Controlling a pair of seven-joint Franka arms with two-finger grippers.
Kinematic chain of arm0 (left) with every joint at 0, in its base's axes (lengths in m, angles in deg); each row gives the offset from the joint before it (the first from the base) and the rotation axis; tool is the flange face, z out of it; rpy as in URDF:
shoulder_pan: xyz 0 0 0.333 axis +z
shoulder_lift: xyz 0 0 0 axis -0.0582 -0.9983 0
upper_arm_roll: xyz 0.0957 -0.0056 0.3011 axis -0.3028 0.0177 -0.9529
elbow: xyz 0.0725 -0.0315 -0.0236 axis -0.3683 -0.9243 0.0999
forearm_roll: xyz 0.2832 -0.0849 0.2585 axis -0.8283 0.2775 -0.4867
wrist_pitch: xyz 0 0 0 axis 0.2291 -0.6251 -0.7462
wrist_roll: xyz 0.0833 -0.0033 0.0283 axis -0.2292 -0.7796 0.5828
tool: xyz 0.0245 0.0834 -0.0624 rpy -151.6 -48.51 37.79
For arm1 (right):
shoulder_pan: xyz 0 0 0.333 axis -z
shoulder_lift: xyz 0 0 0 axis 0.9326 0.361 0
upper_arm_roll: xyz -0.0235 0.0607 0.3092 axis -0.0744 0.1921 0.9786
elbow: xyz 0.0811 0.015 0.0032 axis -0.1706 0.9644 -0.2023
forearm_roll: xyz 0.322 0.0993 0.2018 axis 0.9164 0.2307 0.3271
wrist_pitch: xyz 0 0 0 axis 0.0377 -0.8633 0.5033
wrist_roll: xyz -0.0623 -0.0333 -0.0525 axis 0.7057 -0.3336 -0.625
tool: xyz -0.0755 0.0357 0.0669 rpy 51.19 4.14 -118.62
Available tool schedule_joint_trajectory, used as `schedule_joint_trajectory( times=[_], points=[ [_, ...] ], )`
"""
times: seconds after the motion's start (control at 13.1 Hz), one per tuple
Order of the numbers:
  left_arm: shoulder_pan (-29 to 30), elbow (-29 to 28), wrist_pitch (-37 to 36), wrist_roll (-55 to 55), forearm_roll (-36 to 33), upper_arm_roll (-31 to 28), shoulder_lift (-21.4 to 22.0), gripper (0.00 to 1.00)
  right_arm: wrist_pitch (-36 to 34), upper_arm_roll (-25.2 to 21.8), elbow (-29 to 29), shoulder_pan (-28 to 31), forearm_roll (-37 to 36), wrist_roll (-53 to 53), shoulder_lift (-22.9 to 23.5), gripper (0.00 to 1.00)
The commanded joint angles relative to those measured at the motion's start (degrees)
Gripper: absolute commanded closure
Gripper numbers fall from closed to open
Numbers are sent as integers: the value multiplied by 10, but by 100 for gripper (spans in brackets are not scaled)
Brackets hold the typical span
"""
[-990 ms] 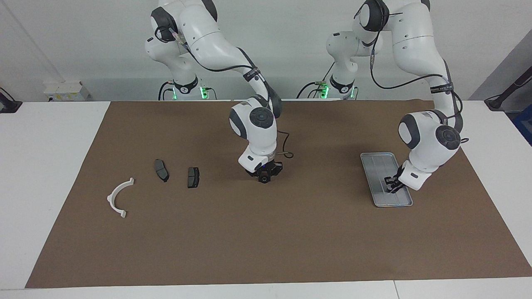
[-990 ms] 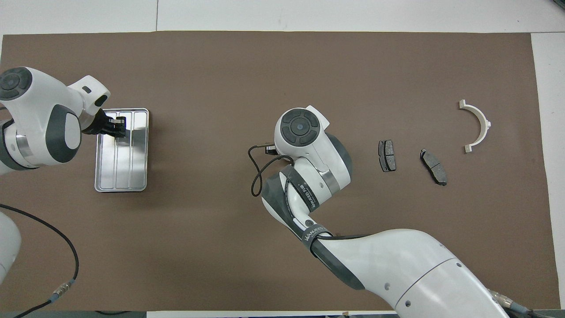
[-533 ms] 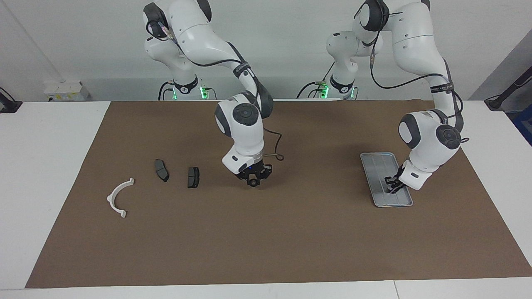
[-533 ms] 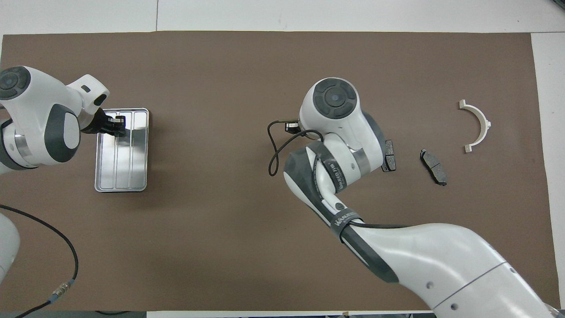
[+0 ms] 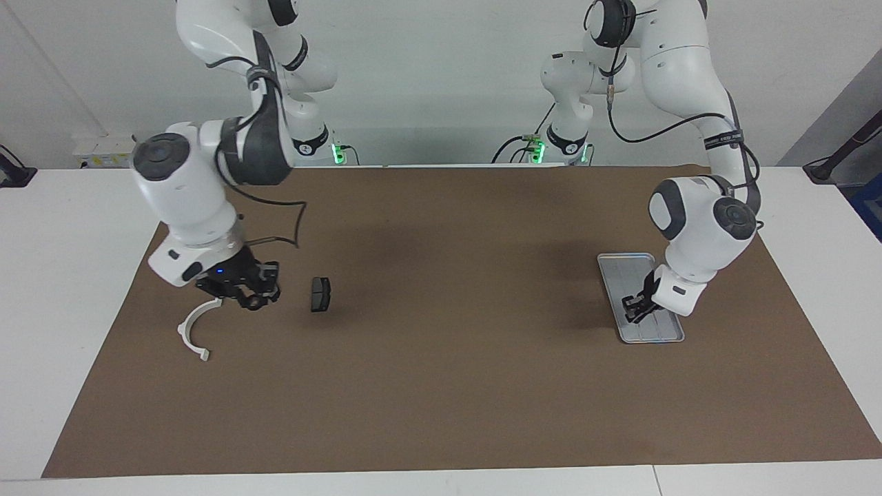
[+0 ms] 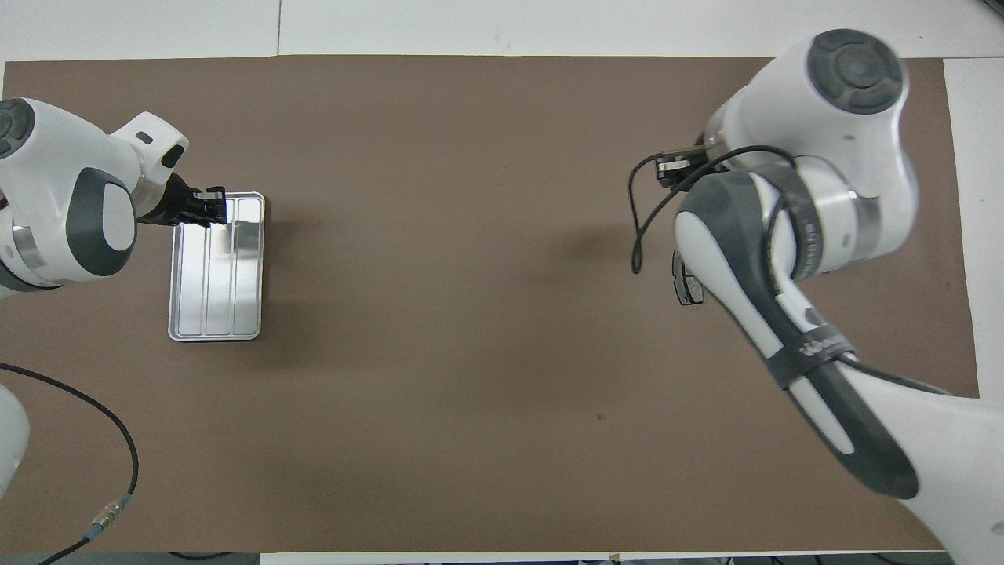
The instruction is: Place bearing gear from tray to pile
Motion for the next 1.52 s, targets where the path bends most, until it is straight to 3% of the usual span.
schedule_joint_trajectory(
  times=[0.0, 0.3, 0.61, 1.14, 1.29, 1.45],
  points=[
    [-69, 1, -16, 109, 4, -10, 13, 96, 8, 10, 32, 35, 5, 42, -3, 100],
    [-172, 73, -80, 259, 0, -10, 1, 96, 93, 10, 85, 40, 5, 40, 4, 100],
    [-251, 75, -76, 381, 0, -10, 1, 96, 130, 10, 92, 38, 4, 40, 26, 100],
    [-323, 78, -9, 456, 5, -10, -54, 98, 196, 11, 139, 34, 4, 36, 48, 100],
    [-327, 126, -18, 466, 3, -10, -98, 98, 208, 11, 141, 34, 4, 38, 61, 100],
    [-327, 128, -21, 471, 2, -10, -101, 98, 217, 11, 141, 33, 4, 37, 66, 100]
  ],
)
